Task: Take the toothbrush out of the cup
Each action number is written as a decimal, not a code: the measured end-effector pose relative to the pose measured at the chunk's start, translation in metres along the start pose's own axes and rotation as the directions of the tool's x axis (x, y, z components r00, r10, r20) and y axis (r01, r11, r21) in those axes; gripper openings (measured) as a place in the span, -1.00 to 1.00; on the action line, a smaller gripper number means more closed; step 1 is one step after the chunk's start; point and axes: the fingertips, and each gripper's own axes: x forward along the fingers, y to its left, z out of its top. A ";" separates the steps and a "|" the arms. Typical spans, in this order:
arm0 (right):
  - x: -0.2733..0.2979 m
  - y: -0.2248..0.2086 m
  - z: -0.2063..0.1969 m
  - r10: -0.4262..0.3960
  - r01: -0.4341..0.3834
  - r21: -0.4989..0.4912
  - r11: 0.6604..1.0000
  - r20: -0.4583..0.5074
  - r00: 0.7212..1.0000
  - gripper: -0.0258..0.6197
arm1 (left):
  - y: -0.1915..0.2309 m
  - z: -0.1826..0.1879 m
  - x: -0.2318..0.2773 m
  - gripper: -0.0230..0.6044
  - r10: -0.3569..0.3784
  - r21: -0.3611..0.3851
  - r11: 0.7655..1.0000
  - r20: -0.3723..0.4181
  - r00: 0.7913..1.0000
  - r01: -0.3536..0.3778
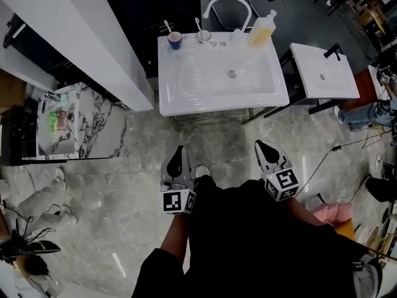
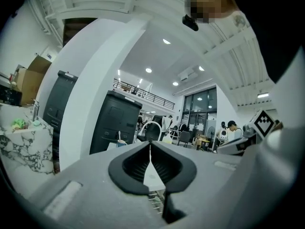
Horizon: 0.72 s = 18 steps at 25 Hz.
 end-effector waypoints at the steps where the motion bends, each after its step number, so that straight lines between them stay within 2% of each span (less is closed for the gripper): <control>1: 0.006 0.002 0.002 -0.004 0.004 -0.005 1.000 -0.003 1.000 -0.93 | 0.008 0.000 0.003 -0.86 -0.003 -0.001 1.000 -0.002 1.000 0.003; 7: 0.018 0.007 -0.002 -0.015 0.013 -0.023 1.000 -0.054 0.998 -0.93 | 0.035 -0.001 0.007 -0.86 0.009 -0.022 1.000 0.005 1.000 -0.009; 14: 0.036 0.007 0.004 0.010 -0.011 -0.022 1.000 -0.032 0.999 -0.93 | 0.040 -0.004 0.012 -0.86 0.011 -0.046 0.999 -0.014 1.000 -0.011; 18: 0.055 0.005 0.002 0.042 -0.043 -0.013 0.999 -0.055 0.998 -0.93 | 0.054 -0.003 0.016 -0.86 0.062 -0.046 0.997 -0.018 0.998 -0.063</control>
